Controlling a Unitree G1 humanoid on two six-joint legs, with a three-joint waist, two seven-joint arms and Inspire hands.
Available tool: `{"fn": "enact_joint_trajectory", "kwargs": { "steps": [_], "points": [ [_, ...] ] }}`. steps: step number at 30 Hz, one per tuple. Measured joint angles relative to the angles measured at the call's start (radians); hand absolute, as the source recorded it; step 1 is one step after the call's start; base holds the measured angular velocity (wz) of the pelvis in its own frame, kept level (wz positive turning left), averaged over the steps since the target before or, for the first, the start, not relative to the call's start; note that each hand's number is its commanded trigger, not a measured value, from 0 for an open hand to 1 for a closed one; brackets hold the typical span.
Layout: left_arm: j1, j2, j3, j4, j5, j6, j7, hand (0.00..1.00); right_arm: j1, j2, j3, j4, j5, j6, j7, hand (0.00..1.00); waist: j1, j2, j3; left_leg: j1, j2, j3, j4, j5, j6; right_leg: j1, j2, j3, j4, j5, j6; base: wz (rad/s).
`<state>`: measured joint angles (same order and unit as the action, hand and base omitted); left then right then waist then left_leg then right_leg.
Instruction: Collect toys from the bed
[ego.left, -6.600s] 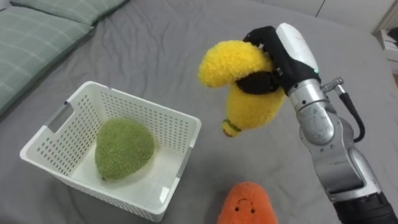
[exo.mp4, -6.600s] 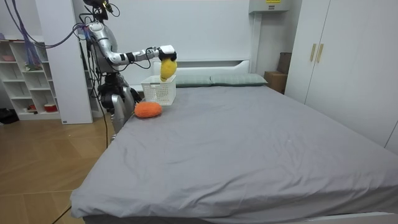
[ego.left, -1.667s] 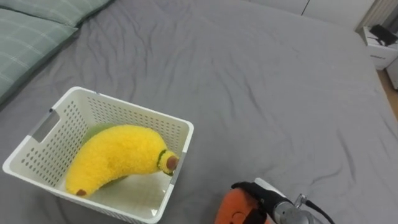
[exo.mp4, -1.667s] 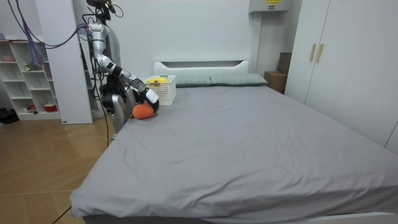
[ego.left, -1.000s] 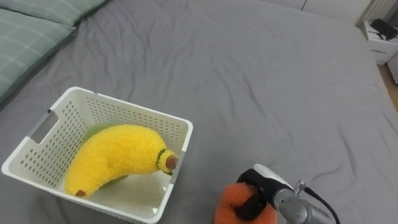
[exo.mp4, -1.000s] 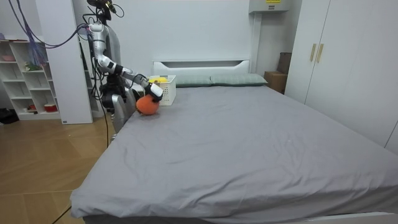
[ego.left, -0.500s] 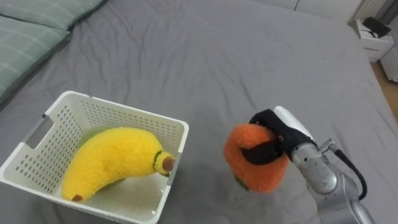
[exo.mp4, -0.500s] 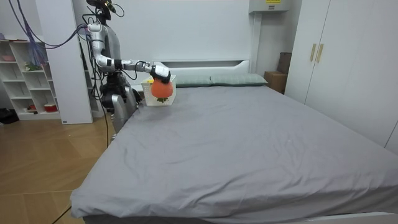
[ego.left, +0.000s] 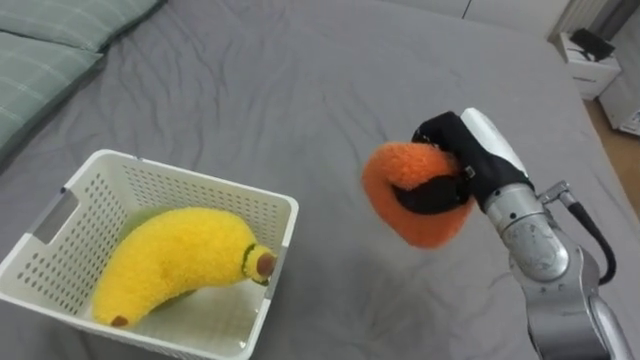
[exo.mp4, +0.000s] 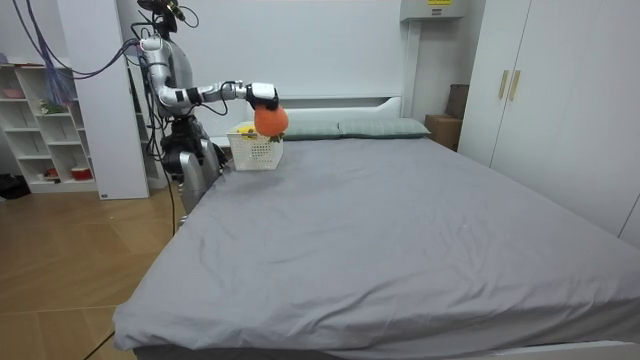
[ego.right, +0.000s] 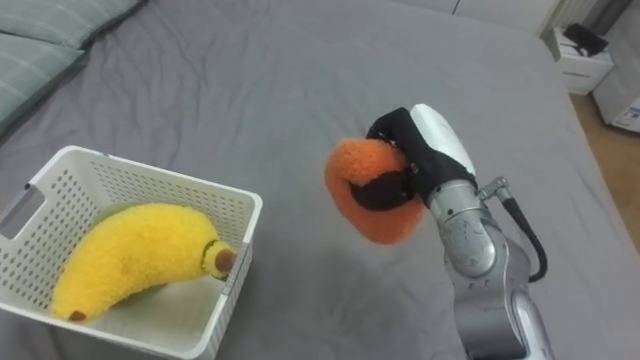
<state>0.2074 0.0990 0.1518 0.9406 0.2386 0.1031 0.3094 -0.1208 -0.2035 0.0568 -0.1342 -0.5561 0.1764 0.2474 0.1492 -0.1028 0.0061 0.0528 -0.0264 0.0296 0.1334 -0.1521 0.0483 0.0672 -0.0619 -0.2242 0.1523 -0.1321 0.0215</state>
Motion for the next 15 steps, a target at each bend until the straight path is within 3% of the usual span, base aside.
{"fn": "enact_joint_trajectory", "kwargs": {
  "steps": [5, 12, 15],
  "points": [
    [-0.008, 0.000, -0.001, -0.005, 0.010, 0.000, -0.009, 0.00, -0.042, 0.010, 0.031, -0.053, -0.006, 0.023, 0.036, 0.80, 0.024, 0.000, -0.0003, -0.002, 0.000, -0.002, -0.004, 0.000, 0.000, -0.001, 0.000, 0.001, 0.000, 0.000, 0.000, 0.01],
    [-0.022, 0.012, -0.037, 0.007, 0.061, 0.002, -0.007, 0.00, -0.149, 0.014, 0.145, -0.088, 0.012, 0.043, 0.097, 0.80, 0.063, -0.007, -0.0002, -0.019, -0.001, -0.013, -0.002, 0.000, 0.000, -0.011, 0.000, -0.015, -0.001, 0.000, 0.000, 0.04],
    [-0.036, 0.015, -0.038, 0.017, 0.079, 0.007, -0.008, 0.00, -0.176, 0.019, 0.191, -0.097, 0.012, 0.043, 0.125, 0.80, 0.097, -0.015, 0.0004, -0.023, -0.002, -0.019, 0.002, 0.000, 0.000, -0.014, -0.002, -0.026, -0.002, 0.000, 0.000, 0.06]
  ]
}}
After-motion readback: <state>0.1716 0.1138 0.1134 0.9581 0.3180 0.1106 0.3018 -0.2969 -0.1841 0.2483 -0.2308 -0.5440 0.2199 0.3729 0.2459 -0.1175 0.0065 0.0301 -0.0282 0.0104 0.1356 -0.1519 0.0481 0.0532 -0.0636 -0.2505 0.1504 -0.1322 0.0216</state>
